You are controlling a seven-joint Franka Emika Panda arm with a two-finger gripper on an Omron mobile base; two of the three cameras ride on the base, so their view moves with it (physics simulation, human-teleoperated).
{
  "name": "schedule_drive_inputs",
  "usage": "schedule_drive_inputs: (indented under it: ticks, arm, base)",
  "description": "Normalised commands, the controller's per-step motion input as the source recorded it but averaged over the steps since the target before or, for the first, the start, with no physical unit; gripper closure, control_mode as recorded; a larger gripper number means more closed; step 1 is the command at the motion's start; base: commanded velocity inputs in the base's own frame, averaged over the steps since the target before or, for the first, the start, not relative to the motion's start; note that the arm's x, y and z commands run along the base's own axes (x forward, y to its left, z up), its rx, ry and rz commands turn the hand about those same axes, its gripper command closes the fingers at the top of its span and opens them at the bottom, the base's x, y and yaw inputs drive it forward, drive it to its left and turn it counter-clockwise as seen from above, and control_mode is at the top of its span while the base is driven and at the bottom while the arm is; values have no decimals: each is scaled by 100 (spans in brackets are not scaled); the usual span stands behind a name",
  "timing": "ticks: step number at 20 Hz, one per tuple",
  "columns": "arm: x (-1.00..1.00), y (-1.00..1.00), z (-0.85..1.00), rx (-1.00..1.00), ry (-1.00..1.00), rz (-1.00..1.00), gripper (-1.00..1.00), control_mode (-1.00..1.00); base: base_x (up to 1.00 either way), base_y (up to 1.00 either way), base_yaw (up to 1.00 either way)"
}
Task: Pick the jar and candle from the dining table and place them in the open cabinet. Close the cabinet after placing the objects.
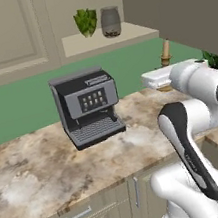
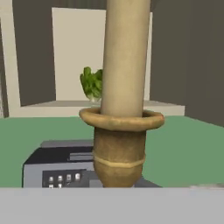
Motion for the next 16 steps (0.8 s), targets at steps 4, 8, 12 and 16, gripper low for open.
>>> schedule_drive_inputs:
  ticks: [4, 8, 12, 16]
  arm:
    - [-8, 0, 65, 0, -1, 2, 100, -100]
    - [0, 0, 48, 0, 0, 2, 100, -100]
    - [1, 0, 5, 2, -6, 10, 100, -100]
    - [31, 0, 0, 3, -8, 10, 100, -100]
  base:
    - [0, 0, 0]
    - [0, 0, 0]
    - [0, 0, 0]
    - [0, 0, 0]
